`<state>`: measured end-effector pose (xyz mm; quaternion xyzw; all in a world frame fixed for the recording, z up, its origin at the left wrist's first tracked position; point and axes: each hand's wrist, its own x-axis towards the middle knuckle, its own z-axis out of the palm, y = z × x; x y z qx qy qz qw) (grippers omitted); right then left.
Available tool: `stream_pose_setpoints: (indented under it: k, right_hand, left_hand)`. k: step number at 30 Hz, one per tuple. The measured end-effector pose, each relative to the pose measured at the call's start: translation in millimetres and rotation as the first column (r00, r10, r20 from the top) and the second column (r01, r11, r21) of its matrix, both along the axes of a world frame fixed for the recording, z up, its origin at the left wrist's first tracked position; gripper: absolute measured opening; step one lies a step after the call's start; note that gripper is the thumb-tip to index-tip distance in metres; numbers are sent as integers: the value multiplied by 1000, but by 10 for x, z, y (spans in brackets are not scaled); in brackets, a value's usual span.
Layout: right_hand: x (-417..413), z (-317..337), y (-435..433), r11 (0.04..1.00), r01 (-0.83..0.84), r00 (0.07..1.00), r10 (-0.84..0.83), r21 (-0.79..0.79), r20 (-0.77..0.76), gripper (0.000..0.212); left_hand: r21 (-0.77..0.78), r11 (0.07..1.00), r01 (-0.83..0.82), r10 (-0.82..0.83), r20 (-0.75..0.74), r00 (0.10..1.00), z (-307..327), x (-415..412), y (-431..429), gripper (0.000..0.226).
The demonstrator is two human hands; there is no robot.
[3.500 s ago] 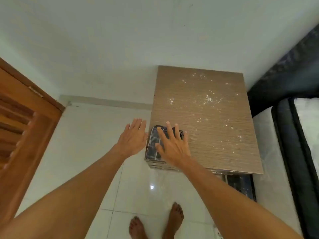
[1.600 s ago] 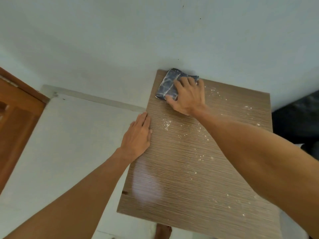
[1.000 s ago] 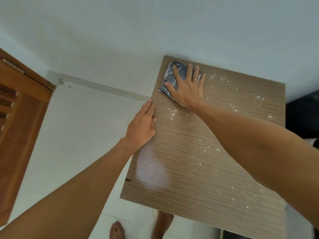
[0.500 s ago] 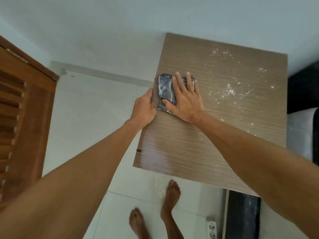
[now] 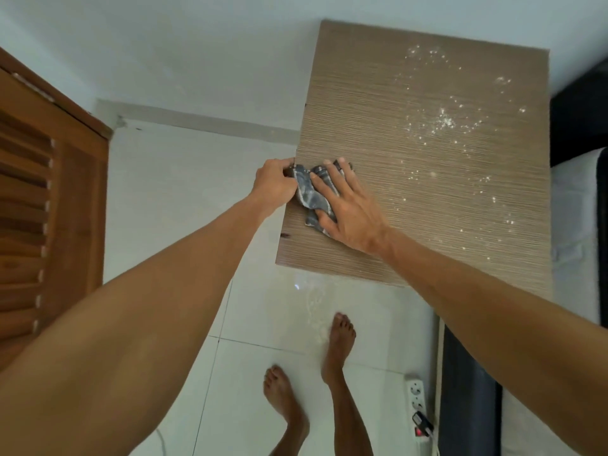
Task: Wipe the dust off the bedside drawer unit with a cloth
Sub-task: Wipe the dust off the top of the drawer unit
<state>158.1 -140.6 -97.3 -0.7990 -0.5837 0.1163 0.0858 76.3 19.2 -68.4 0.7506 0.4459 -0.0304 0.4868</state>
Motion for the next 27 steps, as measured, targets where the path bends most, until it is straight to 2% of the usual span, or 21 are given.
stream_pose_setpoints:
  k: [5,7,14,20,22,27]
  right_hand:
    - [-355,70,-181,999,0,992,5,41,-129,67]
    - [-491,84,-246,999,-14,987,20,42,-161,67]
    - [-886,198,-416,992,-94,973,110,87,-204,64]
    - [-1061,357,-685,947,-321,931,318,13,-178,54]
    - [-935,454,-765,954,-301,940,296,-5,-168,55]
    - [-134,695,-842,996,-64,992,56,-67,-112,56]
  left_hand:
    - [-148,989,12,-3,56,998,-20,-150,22,42]
    - [-162,987,10,-1,61,998,-2,-179,4,42]
    - [71,988,134,-135,6,991,122,-216,-196,38]
    - [204,936,287,-273,-95,957,238,-258,-281,39]
    - [291,897,332,-316,-104,943,263,-220,-318,37]
    - [427,769,476,-452,-163,877,229,14,-399,46]
